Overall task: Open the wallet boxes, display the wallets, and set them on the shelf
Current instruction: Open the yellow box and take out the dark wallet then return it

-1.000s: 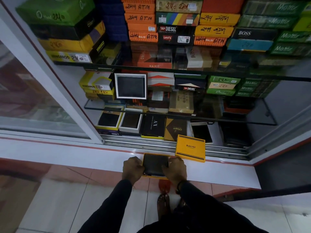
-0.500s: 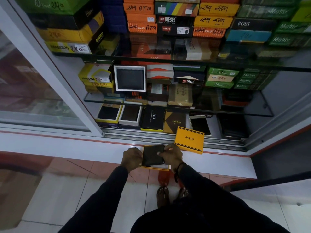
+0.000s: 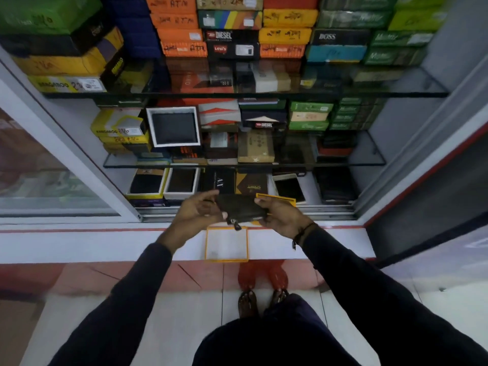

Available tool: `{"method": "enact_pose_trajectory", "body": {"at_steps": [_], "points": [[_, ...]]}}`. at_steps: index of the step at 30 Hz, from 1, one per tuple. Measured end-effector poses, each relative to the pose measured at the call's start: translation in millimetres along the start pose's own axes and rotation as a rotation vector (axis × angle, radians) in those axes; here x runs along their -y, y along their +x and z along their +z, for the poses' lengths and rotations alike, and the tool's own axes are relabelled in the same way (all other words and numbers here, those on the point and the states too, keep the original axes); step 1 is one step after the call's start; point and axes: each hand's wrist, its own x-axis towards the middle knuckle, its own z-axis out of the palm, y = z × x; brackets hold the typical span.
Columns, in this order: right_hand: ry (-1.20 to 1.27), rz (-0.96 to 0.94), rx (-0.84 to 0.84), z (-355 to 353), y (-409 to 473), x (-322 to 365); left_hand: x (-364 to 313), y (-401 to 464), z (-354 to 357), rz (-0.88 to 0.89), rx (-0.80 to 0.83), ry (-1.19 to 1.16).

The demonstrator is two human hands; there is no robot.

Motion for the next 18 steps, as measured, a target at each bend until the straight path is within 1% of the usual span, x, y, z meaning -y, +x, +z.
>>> {"method": "enact_pose_trajectory", "body": {"at_steps": [6, 9, 11, 13, 15, 18], "points": [[0.094, 0.023, -0.071, -4.1, -4.6, -0.1, -10.1, 5.1, 20.3, 0.021, 0.006, 0.098], [0.126, 0.037, -0.115, -6.0, -9.9, 1.1, -7.2, 5.2, 25.2, 0.027, 0.012, 0.246], [0.146, 0.05, -0.123, -5.1, -12.0, 1.1, -6.6, 4.9, 28.4, 0.056, -0.021, 0.306], [0.196, 0.06, -0.103, -4.7, -15.8, 1.9, -7.8, 5.5, 32.5, 0.081, -0.087, 0.285], [0.255, 0.079, -0.063, 0.0, -22.4, -0.6, -7.3, 6.8, 35.2, 0.071, -0.16, 0.205], [0.271, 0.098, 0.065, 16.1, -33.4, -9.5, -1.0, 10.3, 39.6, 0.012, -0.21, 0.107]]}}
